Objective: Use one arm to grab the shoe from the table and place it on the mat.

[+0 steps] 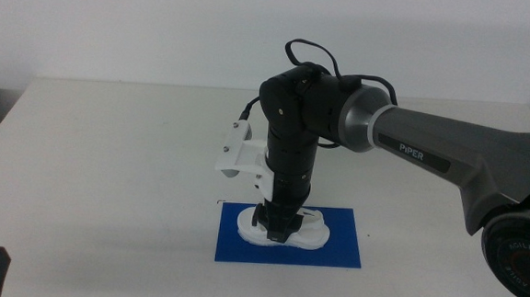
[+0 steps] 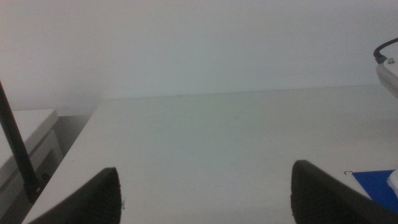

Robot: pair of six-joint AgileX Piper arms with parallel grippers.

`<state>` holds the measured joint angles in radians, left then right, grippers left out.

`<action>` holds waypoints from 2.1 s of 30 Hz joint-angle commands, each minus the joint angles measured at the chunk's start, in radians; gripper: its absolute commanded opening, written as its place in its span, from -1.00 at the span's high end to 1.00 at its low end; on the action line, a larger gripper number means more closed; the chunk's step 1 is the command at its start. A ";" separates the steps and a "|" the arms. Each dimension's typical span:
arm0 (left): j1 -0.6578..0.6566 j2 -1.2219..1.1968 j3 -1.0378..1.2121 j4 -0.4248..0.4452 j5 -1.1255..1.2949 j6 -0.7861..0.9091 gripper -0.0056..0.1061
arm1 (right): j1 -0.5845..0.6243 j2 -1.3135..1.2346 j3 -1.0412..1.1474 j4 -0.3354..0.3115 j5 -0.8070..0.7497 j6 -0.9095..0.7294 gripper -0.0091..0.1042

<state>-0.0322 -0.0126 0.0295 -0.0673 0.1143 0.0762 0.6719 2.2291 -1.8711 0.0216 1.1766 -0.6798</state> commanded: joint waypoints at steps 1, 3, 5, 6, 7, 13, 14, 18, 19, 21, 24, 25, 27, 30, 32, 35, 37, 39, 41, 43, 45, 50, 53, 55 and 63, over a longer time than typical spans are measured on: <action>-0.005 -0.010 0.007 -0.010 -0.082 -0.005 -0.78 | -0.001 -0.064 -0.029 -0.004 0.001 0.005 -0.05; -0.005 -0.010 0.007 -0.010 -0.082 -0.005 -0.78 | -0.001 -0.066 -0.029 -0.004 0.001 0.017 -0.18; -0.005 -0.010 0.007 -0.010 -0.082 -0.005 -0.78 | -0.001 -0.073 -0.029 -0.004 0.001 0.027 -0.30; -0.005 -0.010 0.007 -0.010 -0.082 -0.005 -0.78 | -0.001 -0.081 -0.029 -0.004 -0.001 0.030 -0.35; -0.005 -0.010 0.007 -0.010 -0.082 -0.005 -0.78 | -0.001 -0.091 -0.029 -0.003 -0.007 0.034 -0.38; -0.005 -0.010 0.007 -0.010 -0.082 -0.005 -0.78 | -0.036 -0.220 -0.022 0.006 -0.024 0.115 -0.42; -0.005 -0.010 0.007 -0.010 -0.082 -0.005 -0.78 | -0.048 -0.253 -0.005 0.004 -0.032 0.140 -0.42; -0.005 -0.010 0.007 -0.010 -0.082 -0.005 -0.78 | -0.105 -0.398 0.111 0.004 -0.123 0.221 -0.42; -0.005 -0.010 0.007 -0.010 -0.082 -0.005 -0.78 | -0.127 -0.445 0.154 0.004 -0.154 0.239 -0.42; -0.005 -0.010 0.007 -0.010 -0.082 -0.005 -0.78 | -0.171 -0.531 0.244 0.008 -0.206 0.279 -0.42; -0.005 -0.010 0.007 -0.010 -0.082 -0.005 -0.78 | -0.240 -0.679 0.366 0.019 -0.274 0.331 -0.42; -0.005 -0.010 0.007 -0.010 -0.082 -0.005 -0.78 | -0.265 -0.729 0.407 0.019 -0.292 0.352 -0.42; -0.005 -0.010 0.007 -0.010 -0.082 -0.005 -0.78 | -0.311 -0.818 0.480 0.019 -0.327 0.399 -0.42; -0.005 -0.010 0.007 -0.010 -0.082 -0.005 -0.78 | -0.390 -0.957 0.603 0.014 -0.380 0.468 -0.42; -0.005 -0.010 0.007 -0.010 -0.082 -0.005 -0.78 | -0.438 -1.053 0.689 0.010 -0.414 0.489 -0.42; -0.005 -0.010 0.007 -0.010 -0.082 -0.005 -0.78 | -0.497 -1.199 0.811 0.011 -0.469 0.489 -0.43; -0.005 -0.010 0.007 -0.010 -0.082 -0.005 -0.78 | -0.518 -1.290 0.888 0.016 -0.522 0.489 -0.45; -0.005 -0.010 0.007 -0.010 -0.082 -0.005 -0.78 | -0.528 -1.382 0.969 0.016 -0.577 0.485 -0.50; -0.005 -0.010 0.007 -0.010 -0.082 -0.005 -0.78 | -0.529 -1.473 1.045 0.016 -0.623 0.485 -0.57; -0.005 -0.010 0.007 -0.010 -0.082 -0.005 -0.78 | -0.529 -1.549 1.109 0.023 -0.664 0.485 -0.64; -0.005 -0.010 0.007 -0.010 -0.082 -0.005 -0.78 | -0.529 -1.603 1.171 0.036 -0.705 0.485 -0.71; -0.005 -0.010 0.007 -0.010 -0.082 -0.005 -0.78 | -0.529 -1.721 1.315 0.045 -0.788 0.489 -0.78; -0.005 -0.010 0.007 -0.010 -0.082 -0.005 -0.78 | -0.529 -1.804 1.394 0.045 -0.855 0.489 -0.78; -0.005 -0.010 0.007 -0.010 -0.082 -0.005 -0.78 | -0.529 -1.851 1.441 0.045 -0.894 0.489 -0.78; -0.005 -0.010 0.007 -0.010 -0.082 -0.005 -0.78 | -0.529 -2.008 1.603 0.034 -0.953 0.505 -0.78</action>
<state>-0.0322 -0.0126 0.0295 -0.0673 0.1143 0.0762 0.1523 0.2359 -0.2658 0.0672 0.3094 -0.1740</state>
